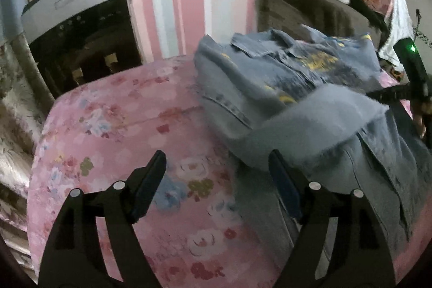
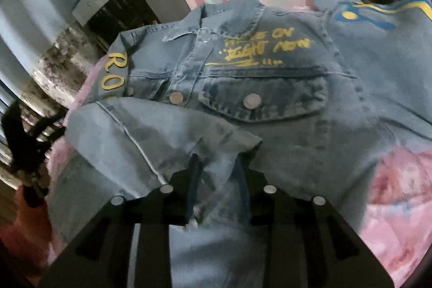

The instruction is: Fold large clothes

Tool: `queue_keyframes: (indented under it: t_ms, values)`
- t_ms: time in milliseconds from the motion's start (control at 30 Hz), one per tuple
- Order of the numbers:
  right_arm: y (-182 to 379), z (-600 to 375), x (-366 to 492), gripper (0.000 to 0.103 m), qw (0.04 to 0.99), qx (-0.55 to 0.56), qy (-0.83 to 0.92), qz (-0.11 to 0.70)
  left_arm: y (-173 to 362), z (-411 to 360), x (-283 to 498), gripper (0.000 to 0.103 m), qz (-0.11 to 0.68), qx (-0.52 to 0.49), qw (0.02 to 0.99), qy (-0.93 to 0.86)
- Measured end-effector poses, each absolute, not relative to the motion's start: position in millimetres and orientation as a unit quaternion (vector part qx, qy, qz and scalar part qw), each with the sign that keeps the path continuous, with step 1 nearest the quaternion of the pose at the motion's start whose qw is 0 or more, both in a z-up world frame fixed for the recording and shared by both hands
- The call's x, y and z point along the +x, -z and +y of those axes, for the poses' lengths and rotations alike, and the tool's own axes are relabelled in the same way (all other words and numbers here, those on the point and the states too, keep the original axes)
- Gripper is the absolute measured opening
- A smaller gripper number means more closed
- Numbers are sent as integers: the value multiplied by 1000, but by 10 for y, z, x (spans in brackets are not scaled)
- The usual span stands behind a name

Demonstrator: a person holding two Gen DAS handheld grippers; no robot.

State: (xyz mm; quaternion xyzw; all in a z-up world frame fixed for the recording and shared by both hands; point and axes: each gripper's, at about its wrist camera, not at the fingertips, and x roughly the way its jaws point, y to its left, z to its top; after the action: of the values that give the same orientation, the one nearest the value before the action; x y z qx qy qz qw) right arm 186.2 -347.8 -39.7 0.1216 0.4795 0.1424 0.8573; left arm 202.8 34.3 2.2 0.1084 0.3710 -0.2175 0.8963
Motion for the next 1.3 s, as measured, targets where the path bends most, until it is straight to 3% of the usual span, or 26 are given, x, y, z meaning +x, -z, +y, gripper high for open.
queue_keyframes:
  t_ms: [33, 367, 533, 733, 767, 867, 1033, 1067, 1100, 1200, 1300]
  values:
    - [369, -3412, 1877, 8, 865, 101, -140, 471, -48, 316, 2067, 78, 368, 110, 898, 213]
    - [-441, -3273, 2109, 6, 934, -191, 43, 300, -214, -125, 2643, 78, 362, 94, 909, 187]
    - [-27, -3844, 2454, 5, 890, -98, 29, 444, -99, -283, 2888, 78, 383, 92, 901, 180]
    - [137, -4097, 2229, 8, 889, -10, -6, 458, -20, -509, 3234, 76, 406, 112, 889, 179]
    - [119, -4137, 2227, 12, 894, 16, -10, 447, 1, -550, 3271, 72, 410, 115, 887, 180]
    - [85, -4172, 2323, 40, 898, 81, -37, 431, 121, -675, 3378, 53, 434, 121, 873, 187]
    - [259, -3956, 2573, 44, 886, 92, -62, 450, 298, -764, 3390, 33, 433, 145, 874, 165]
    - [326, -3880, 2629, 36, 883, 89, -67, 457, 307, -756, 3394, 23, 433, 144, 875, 162]
    - [353, -3808, 2652, 8, 882, 79, -72, 458, 315, -727, 3405, 16, 432, 139, 877, 159]
    - [166, -3457, 2556, 4, 911, -23, -63, 406, 219, -599, 3392, 8, 414, 107, 890, 158]
    - [-319, -3257, 2333, 4, 946, -69, -60, 312, 11, -339, 3326, 8, 370, 47, 917, 143]
